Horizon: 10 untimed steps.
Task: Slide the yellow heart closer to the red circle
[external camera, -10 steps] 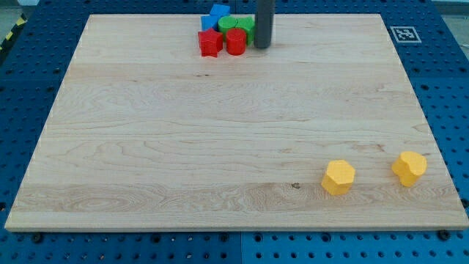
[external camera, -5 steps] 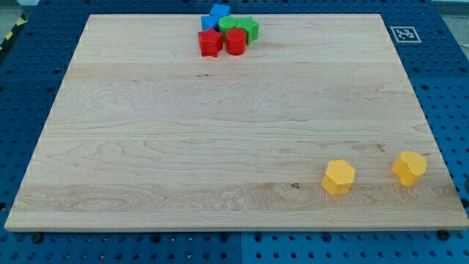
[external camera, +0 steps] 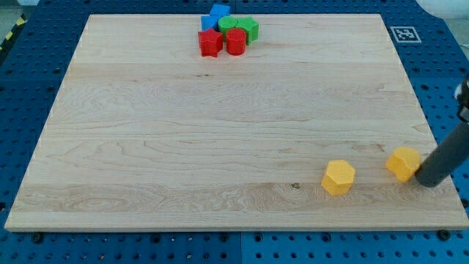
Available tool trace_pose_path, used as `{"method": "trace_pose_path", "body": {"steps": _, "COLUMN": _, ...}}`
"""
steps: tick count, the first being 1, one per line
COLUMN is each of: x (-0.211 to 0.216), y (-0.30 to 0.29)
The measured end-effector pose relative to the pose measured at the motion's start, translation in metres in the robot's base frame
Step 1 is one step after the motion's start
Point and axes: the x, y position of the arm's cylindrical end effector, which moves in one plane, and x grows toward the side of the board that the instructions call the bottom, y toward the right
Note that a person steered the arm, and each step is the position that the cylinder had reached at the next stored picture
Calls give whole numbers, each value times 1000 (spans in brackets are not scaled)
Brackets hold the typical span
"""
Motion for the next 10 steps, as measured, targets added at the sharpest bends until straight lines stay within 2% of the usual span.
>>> {"method": "trace_pose_path", "body": {"steps": 2, "x": -32, "y": -35}}
{"method": "trace_pose_path", "body": {"steps": 4, "x": -54, "y": -96}}
{"method": "trace_pose_path", "body": {"steps": 7, "x": -110, "y": -135}}
{"method": "trace_pose_path", "body": {"steps": 10, "x": -147, "y": -190}}
